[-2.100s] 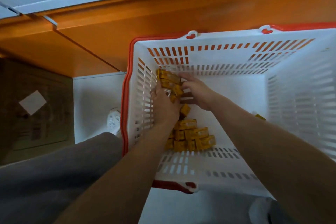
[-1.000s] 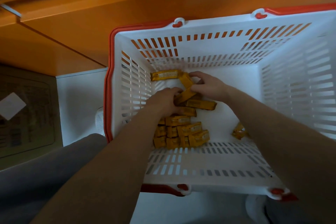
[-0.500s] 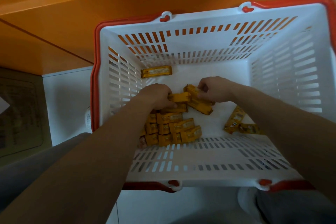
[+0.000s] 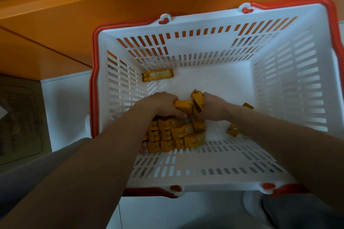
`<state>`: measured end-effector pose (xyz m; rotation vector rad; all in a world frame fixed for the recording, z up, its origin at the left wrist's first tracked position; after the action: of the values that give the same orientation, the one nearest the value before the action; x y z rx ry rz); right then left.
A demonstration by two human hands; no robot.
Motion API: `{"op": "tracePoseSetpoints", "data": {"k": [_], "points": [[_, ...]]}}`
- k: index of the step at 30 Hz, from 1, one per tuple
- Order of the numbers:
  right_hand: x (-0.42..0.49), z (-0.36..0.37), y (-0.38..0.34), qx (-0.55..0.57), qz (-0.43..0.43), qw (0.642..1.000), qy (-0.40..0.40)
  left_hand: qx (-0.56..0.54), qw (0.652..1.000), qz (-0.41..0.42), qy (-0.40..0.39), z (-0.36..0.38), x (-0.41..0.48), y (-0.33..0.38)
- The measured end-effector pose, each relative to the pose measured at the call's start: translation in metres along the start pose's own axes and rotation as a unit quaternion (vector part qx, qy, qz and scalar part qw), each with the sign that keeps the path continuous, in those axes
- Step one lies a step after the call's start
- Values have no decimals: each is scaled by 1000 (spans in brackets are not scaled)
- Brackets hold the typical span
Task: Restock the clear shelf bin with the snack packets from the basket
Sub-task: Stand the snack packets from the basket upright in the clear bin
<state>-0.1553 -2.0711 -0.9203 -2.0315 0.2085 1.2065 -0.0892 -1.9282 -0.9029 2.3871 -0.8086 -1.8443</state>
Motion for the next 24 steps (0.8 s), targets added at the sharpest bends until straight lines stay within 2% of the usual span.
{"op": "tracePoseSetpoints", "data": {"k": [2,6,8,11,15,18,21,24], "points": [[-3,2,0,56,-6,998,-11,8,1000,-6,11,-1,0,-1],[-18,-16,8,163,30,986,1,-57,995,-4,80,-10,-10,1],[-30,-33,3,197,21,980,18,-115,984,0,132,-24,-25,5],[-59,-62,-14,244,-5,968,57,-241,956,16,165,-44,-54,15],[-120,-104,-57,326,-94,938,75,-426,889,56,160,-60,-107,40],[-182,-136,-100,367,-142,914,95,-504,845,118,133,-78,-157,70],[-247,-156,-140,368,-167,908,111,-524,825,178,115,-104,-222,101],[-307,-168,-167,373,-182,901,127,-498,830,230,100,-126,-292,130]]}}
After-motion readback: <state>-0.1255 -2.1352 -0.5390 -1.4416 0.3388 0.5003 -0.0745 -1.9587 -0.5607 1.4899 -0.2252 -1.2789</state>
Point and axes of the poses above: each hand's wrist, its own x-axis towards the middle knuckle, its own z-axis out of the palm, y = z × x, the point moved 7 cm from there along x, towards the middle knuckle, and after that the axes turned 8 degrees about -y, right-handed, at the moved point
